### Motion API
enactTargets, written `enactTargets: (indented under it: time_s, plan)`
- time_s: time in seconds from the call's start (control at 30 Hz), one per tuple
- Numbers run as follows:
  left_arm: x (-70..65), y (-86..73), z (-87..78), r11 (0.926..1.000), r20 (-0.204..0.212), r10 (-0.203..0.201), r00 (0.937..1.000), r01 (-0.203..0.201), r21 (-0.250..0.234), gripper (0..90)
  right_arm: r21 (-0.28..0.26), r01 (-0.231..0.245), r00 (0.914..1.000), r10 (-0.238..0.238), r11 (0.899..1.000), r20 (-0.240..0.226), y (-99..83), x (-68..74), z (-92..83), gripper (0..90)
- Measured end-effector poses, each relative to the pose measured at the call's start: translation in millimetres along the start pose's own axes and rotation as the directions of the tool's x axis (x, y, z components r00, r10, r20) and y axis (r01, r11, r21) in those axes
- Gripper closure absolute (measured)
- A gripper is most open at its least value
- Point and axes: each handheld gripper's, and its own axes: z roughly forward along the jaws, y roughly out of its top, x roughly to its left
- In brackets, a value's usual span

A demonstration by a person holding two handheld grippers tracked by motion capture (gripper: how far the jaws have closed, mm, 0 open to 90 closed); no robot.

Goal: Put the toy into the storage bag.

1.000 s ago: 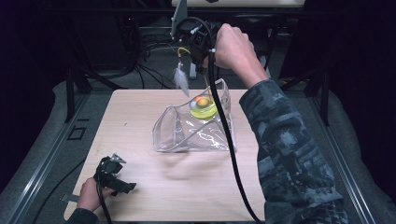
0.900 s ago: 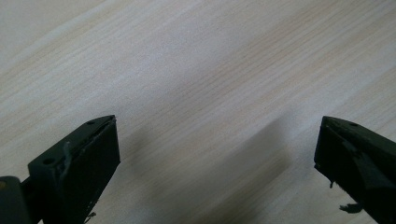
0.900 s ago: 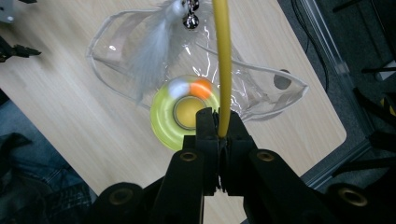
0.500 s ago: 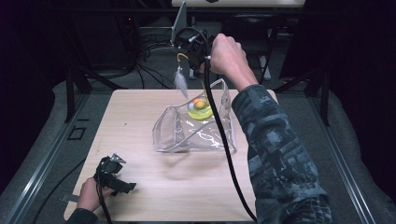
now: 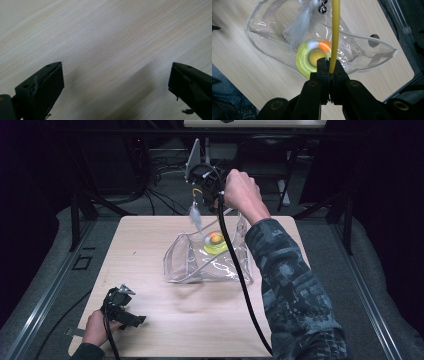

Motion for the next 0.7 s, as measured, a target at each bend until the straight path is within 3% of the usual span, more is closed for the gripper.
enactTargets:
  time_s: [0.7]
  plan:
    - [-1.1,0.7,0.2,1.0000,0.003,0.005,1.0000,-0.005,0.000,0.2,0.041,-0.016,0.9992,0.017,0.999,-0.037,-25.3,0.2,50.9,87.6]
